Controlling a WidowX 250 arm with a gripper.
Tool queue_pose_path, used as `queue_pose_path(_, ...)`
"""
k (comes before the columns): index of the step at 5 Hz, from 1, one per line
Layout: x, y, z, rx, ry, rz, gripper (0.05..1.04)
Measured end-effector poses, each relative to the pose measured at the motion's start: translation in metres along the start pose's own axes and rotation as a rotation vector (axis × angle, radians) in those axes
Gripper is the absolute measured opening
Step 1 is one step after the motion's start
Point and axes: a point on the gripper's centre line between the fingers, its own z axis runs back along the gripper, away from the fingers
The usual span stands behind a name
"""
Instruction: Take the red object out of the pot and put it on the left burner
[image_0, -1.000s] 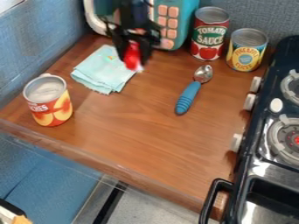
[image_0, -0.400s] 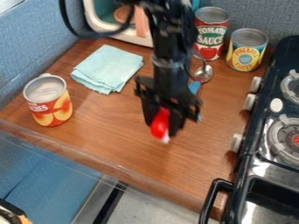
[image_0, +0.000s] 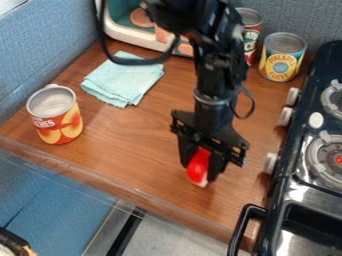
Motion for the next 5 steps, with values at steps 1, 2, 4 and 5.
queue_pose_path(1, 0.004, -0.001, 0.002, -0.005, -0.007, 0.015, 0.619)
queue_pose_path(2, 0.001, -0.001, 0.002, -0.002, 0.009, 0.024, 0.713)
queue_pose_path(4, 0.006, -0.008, 0.068, -0.034, -0.155, 0.032, 1.003)
queue_pose_path(5, 0.001, -0.007, 0.098, -0.029, -0.221, 0.028, 1.000)
